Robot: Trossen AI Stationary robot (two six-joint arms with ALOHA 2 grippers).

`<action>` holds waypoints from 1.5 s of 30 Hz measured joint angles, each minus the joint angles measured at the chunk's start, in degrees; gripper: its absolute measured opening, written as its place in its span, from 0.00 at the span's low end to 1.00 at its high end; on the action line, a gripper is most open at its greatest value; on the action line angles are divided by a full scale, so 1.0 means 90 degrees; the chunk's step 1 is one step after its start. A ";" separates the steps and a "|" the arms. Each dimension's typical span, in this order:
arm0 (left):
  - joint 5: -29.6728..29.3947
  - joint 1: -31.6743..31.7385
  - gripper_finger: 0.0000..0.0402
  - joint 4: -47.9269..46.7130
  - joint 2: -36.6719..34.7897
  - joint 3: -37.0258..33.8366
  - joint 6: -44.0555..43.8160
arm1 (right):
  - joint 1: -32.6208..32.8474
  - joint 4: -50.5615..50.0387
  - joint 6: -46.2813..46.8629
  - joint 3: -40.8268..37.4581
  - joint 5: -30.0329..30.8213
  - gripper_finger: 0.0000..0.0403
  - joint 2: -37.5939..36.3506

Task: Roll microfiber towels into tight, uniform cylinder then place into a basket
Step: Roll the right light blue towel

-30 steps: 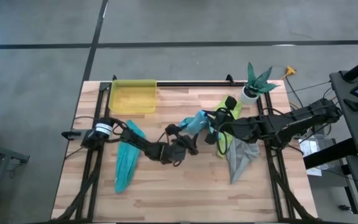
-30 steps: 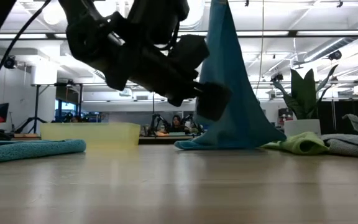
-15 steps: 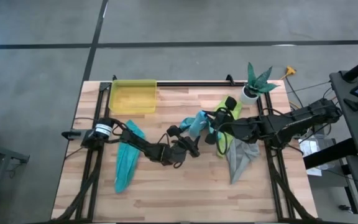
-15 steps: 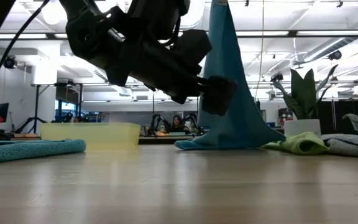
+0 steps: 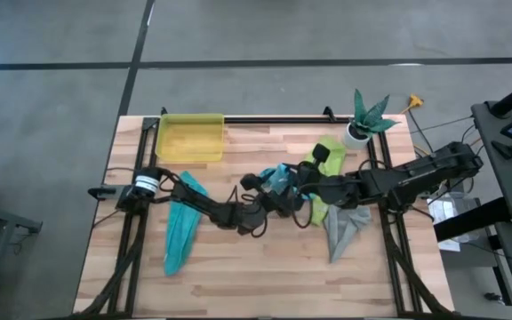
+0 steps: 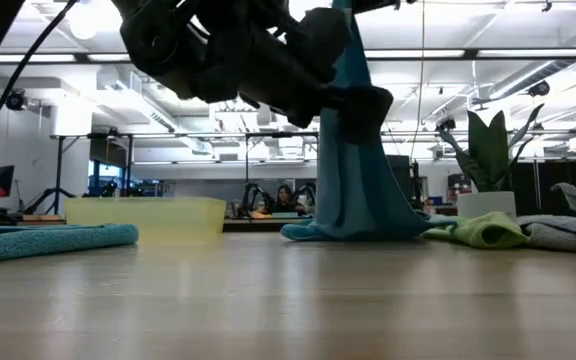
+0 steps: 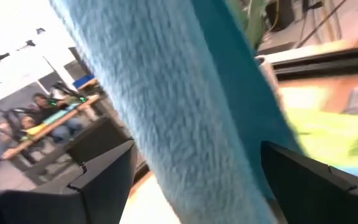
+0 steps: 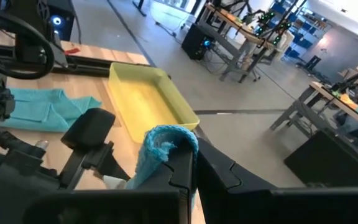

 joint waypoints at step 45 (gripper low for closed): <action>-0.1430 -0.0325 0.73 -0.0665 0.0000 -0.0850 0.0303 | 0.0109 -0.0689 0.0173 0.0000 0.0478 0.02 -0.0879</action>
